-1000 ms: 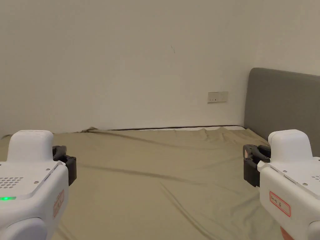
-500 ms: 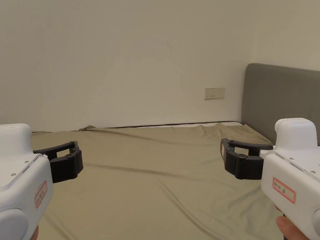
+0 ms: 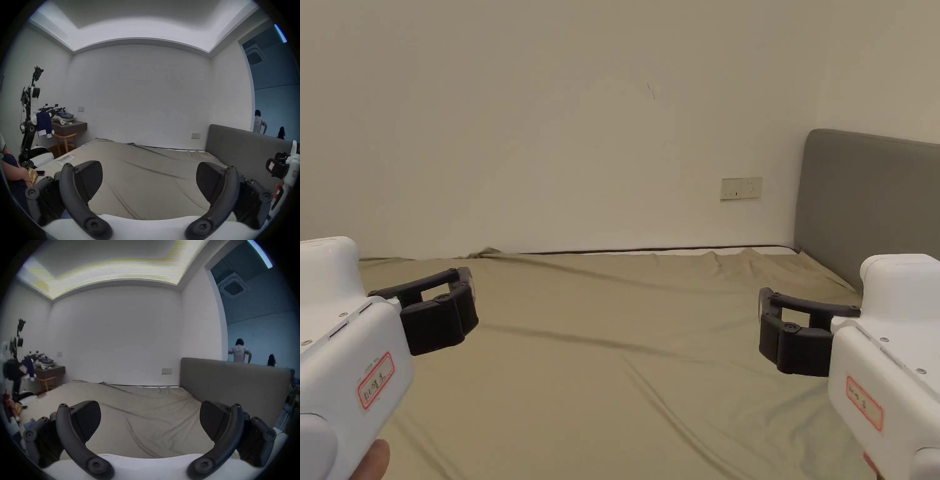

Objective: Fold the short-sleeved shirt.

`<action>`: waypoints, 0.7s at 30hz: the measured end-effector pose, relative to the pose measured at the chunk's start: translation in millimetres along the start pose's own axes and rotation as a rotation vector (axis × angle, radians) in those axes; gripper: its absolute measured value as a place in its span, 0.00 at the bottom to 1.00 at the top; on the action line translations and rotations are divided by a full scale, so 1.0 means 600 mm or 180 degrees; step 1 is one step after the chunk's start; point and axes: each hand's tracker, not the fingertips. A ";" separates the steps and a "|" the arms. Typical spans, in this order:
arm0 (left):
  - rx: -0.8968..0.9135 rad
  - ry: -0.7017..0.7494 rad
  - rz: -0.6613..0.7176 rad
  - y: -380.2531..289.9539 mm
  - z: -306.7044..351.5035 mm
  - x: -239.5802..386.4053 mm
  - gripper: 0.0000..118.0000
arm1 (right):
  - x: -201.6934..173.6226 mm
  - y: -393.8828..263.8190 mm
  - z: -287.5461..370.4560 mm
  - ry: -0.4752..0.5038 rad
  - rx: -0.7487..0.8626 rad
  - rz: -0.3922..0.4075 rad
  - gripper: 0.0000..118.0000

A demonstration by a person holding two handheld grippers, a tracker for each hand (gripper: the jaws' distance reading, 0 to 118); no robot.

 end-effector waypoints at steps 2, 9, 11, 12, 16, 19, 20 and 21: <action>-0.0038 0.0202 -0.0121 0.000 -0.003 0.004 1.00 | 0.011 0.011 -0.001 0.0241 -0.0118 -0.0293 1.00; -0.0045 0.0178 -0.0226 -0.007 -0.003 0.015 1.00 | 0.010 0.027 0.021 0.0310 -0.0173 -0.0028 1.00; -0.0055 0.0128 -0.0171 -0.007 -0.001 0.015 1.00 | 0.005 0.023 0.023 0.0364 -0.0167 -0.0016 1.00; -0.0058 0.0123 -0.0158 -0.007 0.000 0.014 1.00 | 0.002 0.024 0.024 0.0398 -0.0203 -0.0007 1.00; -0.0053 0.0146 -0.0144 -0.005 0.003 0.011 1.00 | -0.005 0.022 0.022 0.0469 -0.0232 -0.0007 1.00; -0.0038 0.0166 -0.0118 -0.003 0.005 0.006 1.00 | -0.006 0.024 0.017 0.0473 -0.0250 -0.0028 1.00; -0.0029 0.0172 -0.0121 -0.002 0.006 0.004 1.00 | -0.004 0.025 0.017 0.0515 -0.0258 -0.0032 1.00; -0.0022 0.0189 -0.0125 -0.001 0.006 0.004 1.00 | -0.003 0.027 0.018 0.0560 -0.0261 -0.0048 1.00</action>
